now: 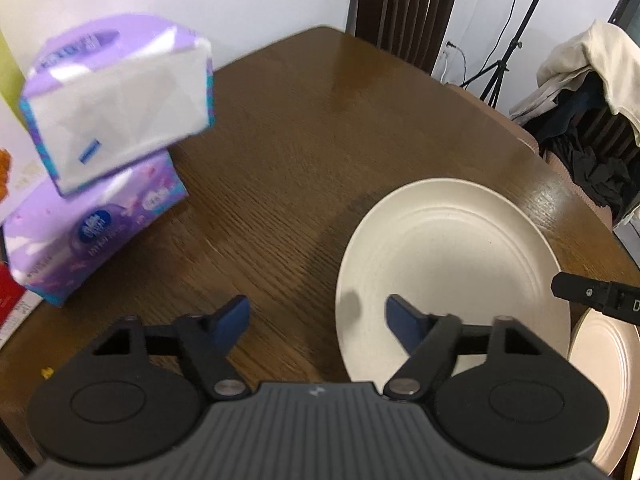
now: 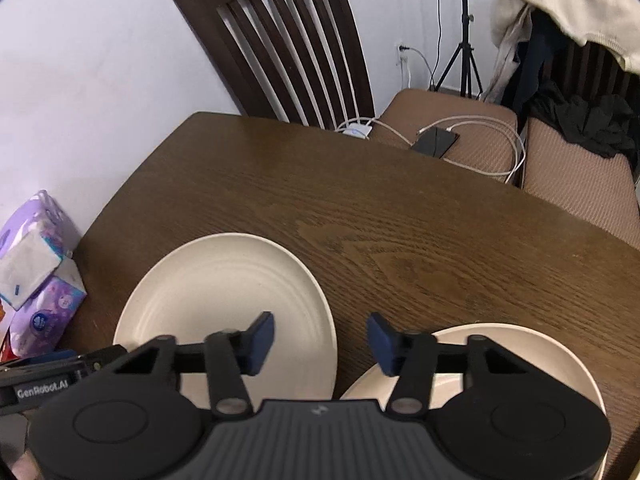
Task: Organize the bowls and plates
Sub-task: 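Close the left gripper on the plate rim while the right gripper closes on the opposite rim, then lift the cream plate with both grippers and carry it across the table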
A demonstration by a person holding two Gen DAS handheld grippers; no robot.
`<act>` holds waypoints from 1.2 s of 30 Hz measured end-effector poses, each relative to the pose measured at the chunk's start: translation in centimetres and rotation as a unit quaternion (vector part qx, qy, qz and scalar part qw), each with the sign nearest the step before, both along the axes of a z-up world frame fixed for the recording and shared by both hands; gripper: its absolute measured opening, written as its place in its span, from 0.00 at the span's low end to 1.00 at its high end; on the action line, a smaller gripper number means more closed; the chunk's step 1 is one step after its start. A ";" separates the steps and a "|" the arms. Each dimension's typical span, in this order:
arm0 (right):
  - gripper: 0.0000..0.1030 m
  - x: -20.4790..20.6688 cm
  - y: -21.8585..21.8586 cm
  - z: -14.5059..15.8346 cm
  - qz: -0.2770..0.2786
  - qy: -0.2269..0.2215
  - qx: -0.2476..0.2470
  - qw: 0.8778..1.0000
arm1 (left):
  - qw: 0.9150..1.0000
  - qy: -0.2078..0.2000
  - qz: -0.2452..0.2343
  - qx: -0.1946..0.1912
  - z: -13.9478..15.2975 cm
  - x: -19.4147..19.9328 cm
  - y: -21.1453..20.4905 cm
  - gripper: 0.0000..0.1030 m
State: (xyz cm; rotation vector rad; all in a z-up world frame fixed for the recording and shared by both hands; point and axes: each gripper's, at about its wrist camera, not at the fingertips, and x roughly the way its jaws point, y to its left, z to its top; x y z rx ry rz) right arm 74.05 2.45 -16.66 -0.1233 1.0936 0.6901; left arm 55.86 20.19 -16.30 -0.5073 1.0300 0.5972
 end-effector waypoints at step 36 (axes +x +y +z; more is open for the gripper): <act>0.07 -1.6 0.3 -2.4 -0.004 -0.010 -0.022 1.000 | 0.999 -0.033 -0.037 -0.008 0.1 -0.4 -0.6 0.08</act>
